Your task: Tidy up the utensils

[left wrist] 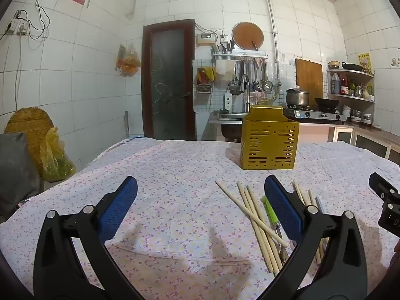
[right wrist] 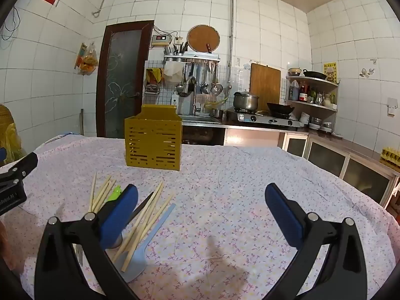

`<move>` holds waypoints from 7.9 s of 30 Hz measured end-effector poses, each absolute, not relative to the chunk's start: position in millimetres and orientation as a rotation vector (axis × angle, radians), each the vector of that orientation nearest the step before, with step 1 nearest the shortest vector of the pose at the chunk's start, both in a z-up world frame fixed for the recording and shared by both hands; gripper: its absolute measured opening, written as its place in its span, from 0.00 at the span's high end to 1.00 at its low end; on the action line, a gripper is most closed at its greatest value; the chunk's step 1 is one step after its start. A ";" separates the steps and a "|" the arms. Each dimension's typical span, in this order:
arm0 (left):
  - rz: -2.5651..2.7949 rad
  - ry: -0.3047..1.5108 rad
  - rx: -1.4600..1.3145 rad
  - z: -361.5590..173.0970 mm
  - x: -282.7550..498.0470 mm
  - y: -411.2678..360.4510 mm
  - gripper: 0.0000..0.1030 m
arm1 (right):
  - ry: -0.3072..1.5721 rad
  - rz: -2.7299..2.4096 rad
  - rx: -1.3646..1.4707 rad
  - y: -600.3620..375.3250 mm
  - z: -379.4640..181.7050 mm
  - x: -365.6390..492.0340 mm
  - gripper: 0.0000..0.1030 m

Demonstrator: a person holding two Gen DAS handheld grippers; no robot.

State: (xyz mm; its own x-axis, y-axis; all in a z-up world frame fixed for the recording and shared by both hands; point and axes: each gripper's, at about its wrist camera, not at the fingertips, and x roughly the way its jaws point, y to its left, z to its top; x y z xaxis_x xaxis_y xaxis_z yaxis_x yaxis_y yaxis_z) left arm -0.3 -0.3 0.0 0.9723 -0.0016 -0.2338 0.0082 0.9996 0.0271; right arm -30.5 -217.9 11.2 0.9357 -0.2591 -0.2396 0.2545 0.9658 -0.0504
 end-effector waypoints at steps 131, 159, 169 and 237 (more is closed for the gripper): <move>0.012 0.344 0.041 1.1 19.5 -0.6 0.05 | 0.340 -0.336 -0.019 -221.8 7.4 -20.7 0.04; -0.017 0.890 0.112 -45.2 211.8 -20.0 0.05 | 0.766 -0.341 0.067 -240.9 -36.4 100.0 0.04; -0.063 0.964 0.108 -61.7 225.6 -20.2 0.05 | 0.847 -0.333 0.122 -245.6 -48.1 114.7 0.04; -0.255 0.481 -0.106 81.9 152.7 -7.0 0.96 | 0.425 -0.239 0.146 -229.7 65.9 100.9 0.93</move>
